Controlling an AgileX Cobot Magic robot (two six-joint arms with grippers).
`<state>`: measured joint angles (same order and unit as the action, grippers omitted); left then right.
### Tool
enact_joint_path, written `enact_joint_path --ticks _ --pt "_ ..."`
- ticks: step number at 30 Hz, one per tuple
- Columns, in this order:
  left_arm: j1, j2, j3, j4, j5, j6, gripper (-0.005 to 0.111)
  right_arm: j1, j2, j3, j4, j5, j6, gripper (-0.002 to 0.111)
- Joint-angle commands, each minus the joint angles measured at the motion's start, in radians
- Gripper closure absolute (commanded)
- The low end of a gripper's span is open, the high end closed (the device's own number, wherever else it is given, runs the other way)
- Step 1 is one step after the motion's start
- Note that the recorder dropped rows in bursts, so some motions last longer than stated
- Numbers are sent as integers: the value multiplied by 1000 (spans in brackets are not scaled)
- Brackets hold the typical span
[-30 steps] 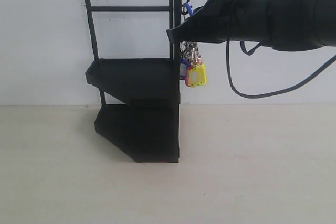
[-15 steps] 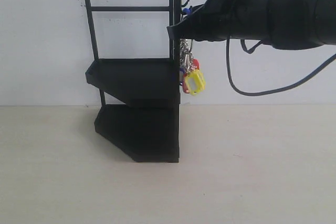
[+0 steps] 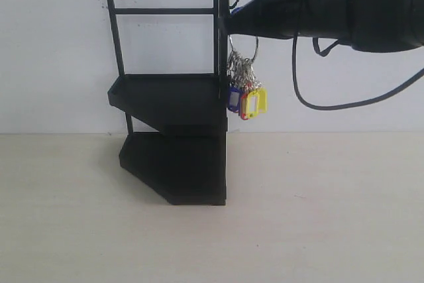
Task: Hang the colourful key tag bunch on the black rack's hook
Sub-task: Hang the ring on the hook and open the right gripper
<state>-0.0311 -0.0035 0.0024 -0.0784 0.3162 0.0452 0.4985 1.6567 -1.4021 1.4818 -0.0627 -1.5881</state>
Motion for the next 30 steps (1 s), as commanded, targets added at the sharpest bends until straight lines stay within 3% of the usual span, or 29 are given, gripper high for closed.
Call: enact_joint_path --ticks 1,11,16,20,26,30 --pt "3 4 -2 -2 -8 0 102 1 -47 -4 4 -1 17 108" --pt "3 4 -2 -2 -8 0 102 1 -60 -2 4 44 17 108" --pt "3 4 -2 -2 -8 0 102 1 -118 34 4 -92 4 108" --pt "3 4 -2 -2 -8 0 102 1 -350 303 11 -174 3 108" --pt "3 4 -2 -2 -8 0 102 1 -998 778 134 -125 36 108" --pt "3 4 -2 -2 -8 0 102 1 -1378 944 134 -39 46 108"
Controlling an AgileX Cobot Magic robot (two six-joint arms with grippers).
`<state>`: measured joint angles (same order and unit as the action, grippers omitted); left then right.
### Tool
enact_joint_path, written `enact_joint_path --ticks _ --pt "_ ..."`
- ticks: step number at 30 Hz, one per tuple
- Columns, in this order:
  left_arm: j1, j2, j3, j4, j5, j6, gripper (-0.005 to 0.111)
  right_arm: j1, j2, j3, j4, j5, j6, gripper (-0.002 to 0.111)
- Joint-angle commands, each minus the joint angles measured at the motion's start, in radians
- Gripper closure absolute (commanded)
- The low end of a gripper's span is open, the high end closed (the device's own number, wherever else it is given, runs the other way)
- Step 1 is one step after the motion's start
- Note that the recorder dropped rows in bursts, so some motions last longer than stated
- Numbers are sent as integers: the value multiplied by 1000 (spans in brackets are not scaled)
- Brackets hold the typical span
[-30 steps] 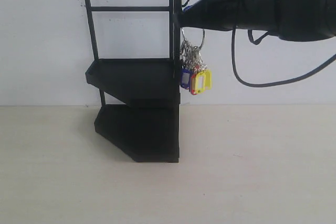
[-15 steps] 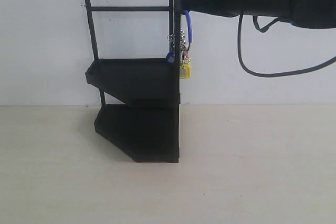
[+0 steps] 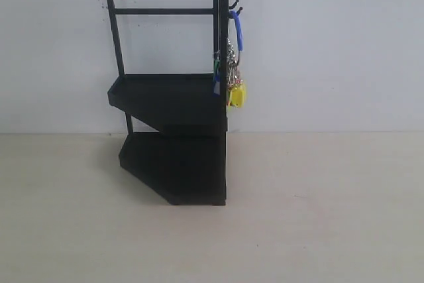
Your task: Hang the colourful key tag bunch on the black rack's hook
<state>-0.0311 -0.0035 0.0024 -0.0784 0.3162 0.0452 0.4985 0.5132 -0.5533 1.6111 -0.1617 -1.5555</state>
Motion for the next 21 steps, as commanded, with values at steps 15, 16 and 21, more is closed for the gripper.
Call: enact_joint_path --ticks 15,16,21 --pt "3 4 -2 -2 -8 0 102 1 -513 92 3 8 36 108" --pt "3 4 -2 -2 -8 0 102 1 -513 92 3 8 36 108" --pt "3 4 -2 -2 -8 0 102 -8 -513 92 3 5 36 108"
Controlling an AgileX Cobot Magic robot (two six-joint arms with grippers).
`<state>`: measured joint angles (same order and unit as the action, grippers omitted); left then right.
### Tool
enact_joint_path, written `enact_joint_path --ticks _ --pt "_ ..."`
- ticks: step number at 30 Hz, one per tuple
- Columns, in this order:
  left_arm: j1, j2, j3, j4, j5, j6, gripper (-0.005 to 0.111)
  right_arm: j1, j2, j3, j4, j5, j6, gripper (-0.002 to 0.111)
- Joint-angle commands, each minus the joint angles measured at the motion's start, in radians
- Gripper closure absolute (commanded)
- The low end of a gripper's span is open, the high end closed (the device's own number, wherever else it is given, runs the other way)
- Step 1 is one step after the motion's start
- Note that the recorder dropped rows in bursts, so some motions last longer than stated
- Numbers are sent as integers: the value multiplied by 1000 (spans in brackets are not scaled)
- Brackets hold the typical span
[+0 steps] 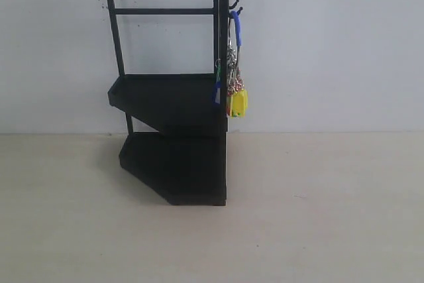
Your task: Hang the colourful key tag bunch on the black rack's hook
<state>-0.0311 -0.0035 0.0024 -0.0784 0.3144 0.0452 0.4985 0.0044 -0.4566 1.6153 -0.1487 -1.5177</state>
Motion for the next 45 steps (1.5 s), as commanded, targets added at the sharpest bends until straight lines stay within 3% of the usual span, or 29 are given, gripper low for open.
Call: enact_joint_path --ticks 1,8,11,23,25,27,31,33,37,45 --pt "3 4 -2 -2 -7 0 102 -28 -4 -5 -1 -8 -2 108" --pt "3 4 -2 -2 -7 0 102 -349 -4 53 -1 51 26 108" --pt "3 4 -2 -2 -7 0 102 -427 -4 61 -1 75 28 108" --pt "3 4 -2 -2 -7 0 102 -458 -4 61 -43 86 62 108" --pt "3 4 -2 -2 -7 0 102 -458 -4 61 -212 128 174 108" --pt "3 4 -2 -2 -7 0 102 -458 -4 61 -550 191 402 108" --pt "3 4 -2 -2 -7 0 102 -458 -4 61 -1385 381 1242 108" --pt "3 4 -2 -2 -7 0 102 -458 -4 61 -1607 483 1566 108" --pt "3 4 -2 -2 -7 0 102 -458 -4 61 -1708 613 1680 108" --pt "3 4 -2 -2 -7 0 102 -458 -4 116 -1615 578 1496 108"
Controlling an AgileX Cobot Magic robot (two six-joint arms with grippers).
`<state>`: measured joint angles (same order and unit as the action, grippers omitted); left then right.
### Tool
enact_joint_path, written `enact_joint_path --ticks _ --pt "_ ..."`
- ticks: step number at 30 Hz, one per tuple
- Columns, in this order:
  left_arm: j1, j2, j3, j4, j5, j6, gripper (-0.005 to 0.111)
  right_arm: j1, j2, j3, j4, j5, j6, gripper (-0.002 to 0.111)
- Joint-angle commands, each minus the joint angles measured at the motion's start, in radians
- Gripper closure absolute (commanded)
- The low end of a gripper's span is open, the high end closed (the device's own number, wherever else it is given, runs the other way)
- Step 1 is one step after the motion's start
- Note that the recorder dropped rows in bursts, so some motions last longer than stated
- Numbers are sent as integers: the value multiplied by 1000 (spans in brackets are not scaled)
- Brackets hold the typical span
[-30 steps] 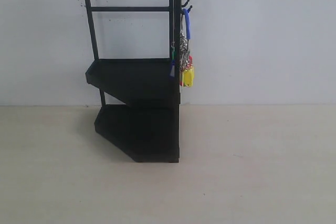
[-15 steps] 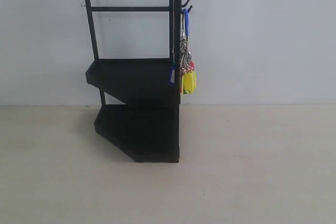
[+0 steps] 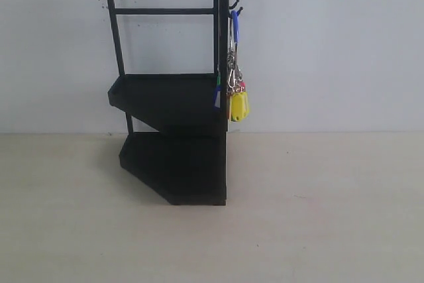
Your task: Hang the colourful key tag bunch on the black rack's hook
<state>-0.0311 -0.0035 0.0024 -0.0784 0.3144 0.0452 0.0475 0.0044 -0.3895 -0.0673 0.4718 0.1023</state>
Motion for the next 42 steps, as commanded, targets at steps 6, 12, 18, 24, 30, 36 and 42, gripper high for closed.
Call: enact_joint_path --ticks 6,12,18,24,30,36,42 --pt "3 4 -2 -2 -7 0 102 -7 -4 182 92 -156 -130 108" --pt "3 4 -2 -2 -7 0 102 -7 -4 383 110 -215 -76 108" --pt "3 4 -2 -2 -7 0 102 -7 -4 389 85 -131 -86 108" --pt "3 4 -2 -2 -7 0 102 -42 -4 389 87 -131 -66 108" --pt "3 4 -2 -2 -7 0 102 -79 -4 389 104 -131 -48 108" --pt "3 4 -2 -2 -7 0 102 -77 -4 389 104 -131 -50 108" --pt "3 4 -2 -2 -7 0 102 -70 -4 389 102 -131 -52 108"
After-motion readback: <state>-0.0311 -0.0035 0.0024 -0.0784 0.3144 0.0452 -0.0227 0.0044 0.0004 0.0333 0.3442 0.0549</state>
